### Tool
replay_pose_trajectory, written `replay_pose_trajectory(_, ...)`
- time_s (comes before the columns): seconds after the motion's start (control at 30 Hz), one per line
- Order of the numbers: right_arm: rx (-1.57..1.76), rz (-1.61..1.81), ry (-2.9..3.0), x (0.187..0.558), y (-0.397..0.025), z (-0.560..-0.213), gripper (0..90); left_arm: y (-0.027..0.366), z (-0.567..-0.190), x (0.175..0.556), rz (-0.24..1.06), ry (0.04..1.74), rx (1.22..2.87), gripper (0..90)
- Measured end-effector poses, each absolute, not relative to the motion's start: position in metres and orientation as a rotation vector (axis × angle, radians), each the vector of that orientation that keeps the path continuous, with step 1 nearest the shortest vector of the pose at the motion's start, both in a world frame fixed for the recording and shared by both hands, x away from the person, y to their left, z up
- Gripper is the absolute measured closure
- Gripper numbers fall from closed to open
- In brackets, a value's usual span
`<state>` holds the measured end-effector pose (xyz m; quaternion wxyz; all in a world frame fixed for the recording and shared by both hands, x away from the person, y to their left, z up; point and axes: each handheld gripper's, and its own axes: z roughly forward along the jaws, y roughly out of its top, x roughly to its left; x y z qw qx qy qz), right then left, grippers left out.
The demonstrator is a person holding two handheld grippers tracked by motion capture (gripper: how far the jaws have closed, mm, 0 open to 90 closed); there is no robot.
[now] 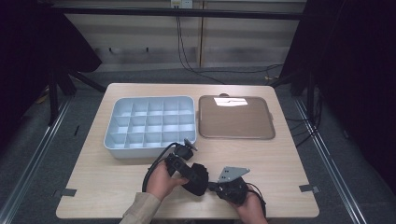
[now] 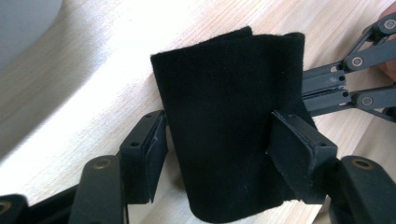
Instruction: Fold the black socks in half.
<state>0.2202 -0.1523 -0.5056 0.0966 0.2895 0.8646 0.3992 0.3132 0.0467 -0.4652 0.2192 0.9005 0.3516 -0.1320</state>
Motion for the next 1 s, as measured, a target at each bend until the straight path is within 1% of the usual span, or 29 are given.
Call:
replay_pose_trajectory(0.63,0.853,1.190,2.541,0.2195,-0.1505,-0.5071,89.1,0.0432,-0.4696,0.3111,-0.374,0.989,2.478,33.0)
replay_pose_trajectory(0.8,0.852,1.189,2.537,0.2194,-0.1505,-0.5072,89.1,0.0421,-0.4725,0.3104,-0.397,0.994,2.474,33.0)
replay_pose_trajectory(0.93,0.857,1.193,2.536,0.2193,-0.1506,-0.5074,89.1,0.0421,-0.4739,0.3093,-0.404,1.000,2.460,35.9)
replay_pose_trajectory(1.0,0.854,1.194,2.536,0.2192,-0.1509,-0.5075,89.1,0.0413,-0.4737,0.3087,-0.410,0.998,2.466,40.9)
